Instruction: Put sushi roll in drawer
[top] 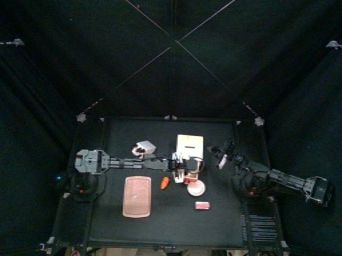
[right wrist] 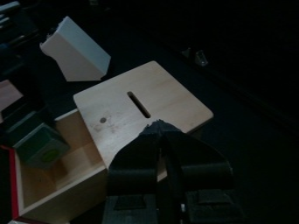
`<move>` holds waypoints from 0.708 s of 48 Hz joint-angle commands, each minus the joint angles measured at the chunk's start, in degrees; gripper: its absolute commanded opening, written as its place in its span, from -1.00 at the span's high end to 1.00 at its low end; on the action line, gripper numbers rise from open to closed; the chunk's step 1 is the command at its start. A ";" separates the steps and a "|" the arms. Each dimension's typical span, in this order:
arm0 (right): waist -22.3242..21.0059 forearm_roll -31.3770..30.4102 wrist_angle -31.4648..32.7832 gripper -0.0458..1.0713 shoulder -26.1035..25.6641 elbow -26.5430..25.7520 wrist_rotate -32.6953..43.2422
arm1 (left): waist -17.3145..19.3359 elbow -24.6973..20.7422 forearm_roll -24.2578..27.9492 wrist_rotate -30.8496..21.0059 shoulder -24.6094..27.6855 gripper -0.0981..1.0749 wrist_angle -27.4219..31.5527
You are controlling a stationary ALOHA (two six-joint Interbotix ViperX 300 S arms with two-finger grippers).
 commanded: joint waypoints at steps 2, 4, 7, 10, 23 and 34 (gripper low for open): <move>-0.26 0.09 -0.09 0.89 -0.70 -0.44 0.09 | 0.70 -2.81 1.32 1.32 -0.26 -0.40 0.00; -0.26 0.18 0.00 0.89 -1.05 -0.26 0.09 | 0.79 -2.72 1.23 2.64 -0.09 -0.40 0.00; -0.35 0.18 0.09 0.89 -1.58 -0.09 0.09 | 0.79 -2.72 1.05 4.22 0.09 -0.40 0.00; -0.53 0.26 0.26 0.89 -2.02 0.09 0.09 | 0.70 -2.72 0.35 5.98 0.35 -0.40 -0.09; -1.23 0.44 0.70 0.89 -3.16 0.70 0.09 | 1.41 -2.90 -5.10 12.30 1.23 -0.40 -2.64; -1.32 0.44 0.70 0.89 -3.16 0.70 0.09 | 2.37 -2.90 -7.56 15.47 1.93 -0.40 -4.22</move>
